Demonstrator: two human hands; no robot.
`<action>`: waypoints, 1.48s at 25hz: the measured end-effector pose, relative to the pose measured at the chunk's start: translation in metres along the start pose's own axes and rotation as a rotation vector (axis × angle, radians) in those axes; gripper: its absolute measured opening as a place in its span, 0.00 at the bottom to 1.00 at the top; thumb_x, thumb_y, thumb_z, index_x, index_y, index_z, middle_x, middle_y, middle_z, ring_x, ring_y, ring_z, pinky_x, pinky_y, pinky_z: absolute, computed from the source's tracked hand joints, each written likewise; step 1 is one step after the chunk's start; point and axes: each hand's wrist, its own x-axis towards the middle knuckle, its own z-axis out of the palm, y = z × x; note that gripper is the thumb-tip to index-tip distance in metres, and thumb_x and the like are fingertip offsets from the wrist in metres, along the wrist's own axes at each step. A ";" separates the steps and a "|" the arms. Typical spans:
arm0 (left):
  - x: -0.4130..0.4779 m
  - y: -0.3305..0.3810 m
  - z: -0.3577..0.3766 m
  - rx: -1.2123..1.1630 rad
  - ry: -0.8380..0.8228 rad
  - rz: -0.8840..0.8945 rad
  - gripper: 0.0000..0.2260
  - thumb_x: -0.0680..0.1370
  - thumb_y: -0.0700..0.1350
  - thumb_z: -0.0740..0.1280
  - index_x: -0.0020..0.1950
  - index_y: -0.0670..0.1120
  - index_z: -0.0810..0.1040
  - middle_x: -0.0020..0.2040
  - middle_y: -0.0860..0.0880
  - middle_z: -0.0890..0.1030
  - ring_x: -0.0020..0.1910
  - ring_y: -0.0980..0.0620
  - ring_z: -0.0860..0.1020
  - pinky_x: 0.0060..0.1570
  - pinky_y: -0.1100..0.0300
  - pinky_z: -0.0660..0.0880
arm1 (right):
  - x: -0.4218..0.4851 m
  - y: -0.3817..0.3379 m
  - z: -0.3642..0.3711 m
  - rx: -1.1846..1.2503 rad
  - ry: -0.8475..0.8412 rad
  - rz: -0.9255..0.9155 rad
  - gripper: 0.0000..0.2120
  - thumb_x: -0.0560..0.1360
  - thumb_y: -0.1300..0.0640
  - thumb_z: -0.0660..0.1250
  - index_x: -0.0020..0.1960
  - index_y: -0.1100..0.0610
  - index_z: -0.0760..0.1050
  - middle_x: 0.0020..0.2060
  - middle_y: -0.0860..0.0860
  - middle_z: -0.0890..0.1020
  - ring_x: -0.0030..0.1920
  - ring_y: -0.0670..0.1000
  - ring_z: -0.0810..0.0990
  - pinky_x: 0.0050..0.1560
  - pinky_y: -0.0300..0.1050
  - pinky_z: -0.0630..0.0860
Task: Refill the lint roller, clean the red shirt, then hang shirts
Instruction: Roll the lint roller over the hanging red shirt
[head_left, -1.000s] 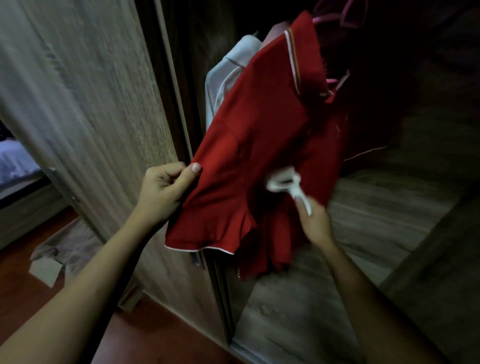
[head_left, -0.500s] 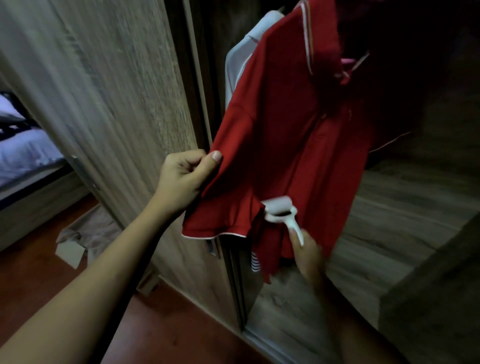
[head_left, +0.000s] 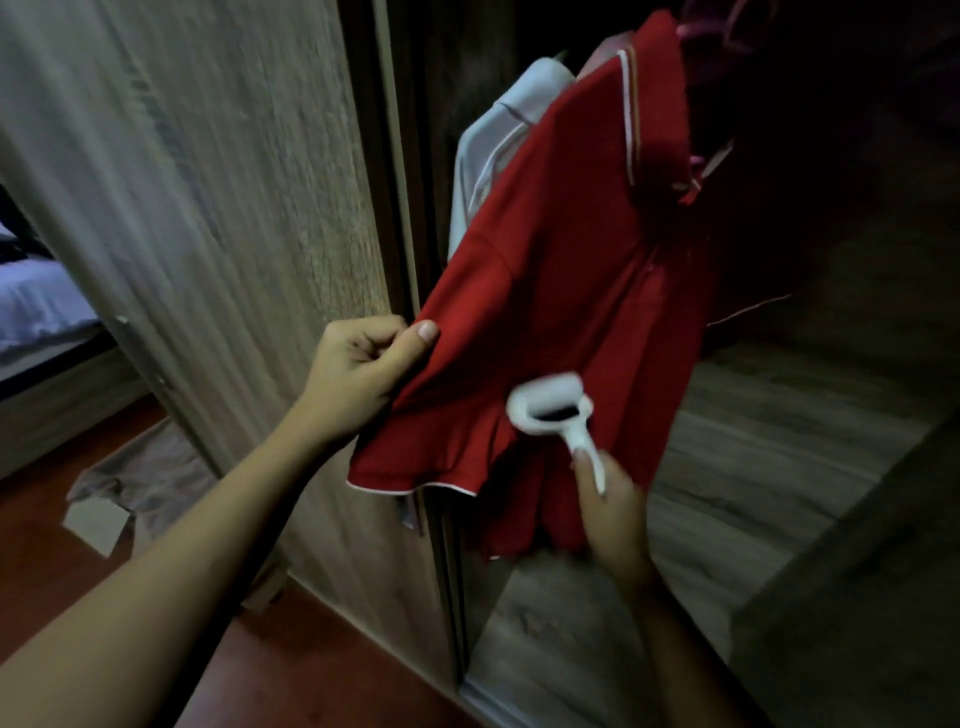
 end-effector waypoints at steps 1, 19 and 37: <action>0.000 0.000 0.000 -0.014 -0.012 -0.017 0.21 0.75 0.47 0.64 0.26 0.41 0.63 0.23 0.55 0.62 0.23 0.62 0.59 0.24 0.69 0.56 | 0.006 -0.030 -0.012 -0.015 0.065 -0.079 0.21 0.77 0.43 0.56 0.42 0.60 0.76 0.31 0.52 0.79 0.34 0.55 0.79 0.36 0.46 0.70; -0.003 0.005 -0.003 -0.194 -0.005 -0.106 0.21 0.79 0.48 0.59 0.25 0.47 0.65 0.20 0.57 0.66 0.22 0.63 0.62 0.23 0.70 0.59 | -0.015 -0.162 -0.021 0.369 0.027 -0.005 0.17 0.80 0.46 0.53 0.38 0.51 0.73 0.17 0.47 0.69 0.17 0.42 0.67 0.25 0.40 0.63; -0.004 0.008 0.000 -0.227 0.020 -0.105 0.24 0.77 0.50 0.60 0.19 0.52 0.70 0.18 0.60 0.67 0.20 0.65 0.64 0.23 0.73 0.60 | 0.040 -0.170 -0.039 0.094 0.334 -0.294 0.20 0.79 0.48 0.53 0.45 0.64 0.74 0.37 0.61 0.80 0.40 0.62 0.79 0.34 0.46 0.58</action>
